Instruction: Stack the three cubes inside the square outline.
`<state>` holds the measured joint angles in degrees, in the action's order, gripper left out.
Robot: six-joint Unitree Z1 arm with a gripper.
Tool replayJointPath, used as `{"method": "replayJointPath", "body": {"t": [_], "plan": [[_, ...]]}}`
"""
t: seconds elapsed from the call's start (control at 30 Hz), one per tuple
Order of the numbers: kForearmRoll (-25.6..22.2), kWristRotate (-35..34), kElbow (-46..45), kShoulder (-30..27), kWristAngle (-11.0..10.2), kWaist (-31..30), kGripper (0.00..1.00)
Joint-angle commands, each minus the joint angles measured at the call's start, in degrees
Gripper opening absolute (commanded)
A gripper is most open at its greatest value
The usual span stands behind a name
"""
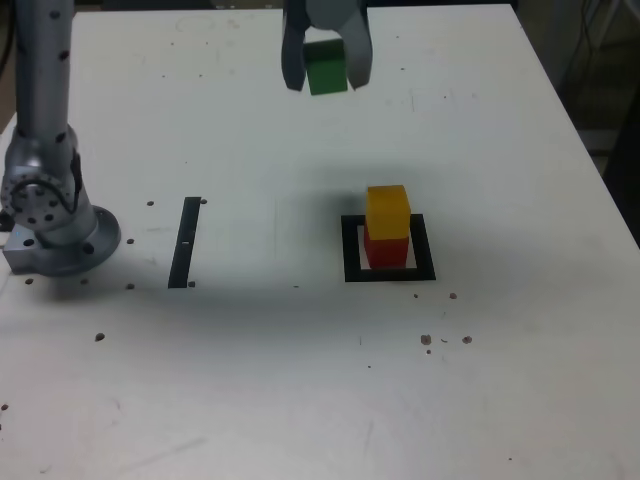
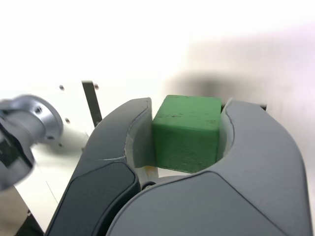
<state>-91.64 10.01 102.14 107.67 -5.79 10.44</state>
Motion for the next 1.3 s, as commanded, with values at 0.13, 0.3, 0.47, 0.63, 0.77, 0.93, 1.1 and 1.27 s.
{"method": "replayJointPath", "body": {"t": [0.13, 0.3, 0.47, 0.63, 0.77, 0.93, 1.1, 1.27], "plan": [[-0.7, -8.58, 1.09, 0.91, 1.44, -9.77, 0.29], [-0.69, -12.57, 4.13, 3.23, 2.74, -14.96, 0.29], [-0.69, -13.35, 5.92, 5.22, 3.78, -16.47, 0.29], [-0.5, -13.35, 5.96, 6.75, 4.14, -16.69, 0.3], [-0.04, -13.36, 6.14, 8.02, 4.07, -17.16, 0.3], [0.61, -13.88, 6.41, 8.39, 3.28, -18.05, 0.29], [0.67, -14.29, 6.37, 9.73, 3.71, -18.26, 0.3], [0.92, -14.32, 5.75, 11.17, 3.89, -18.26, 0.3]]}}
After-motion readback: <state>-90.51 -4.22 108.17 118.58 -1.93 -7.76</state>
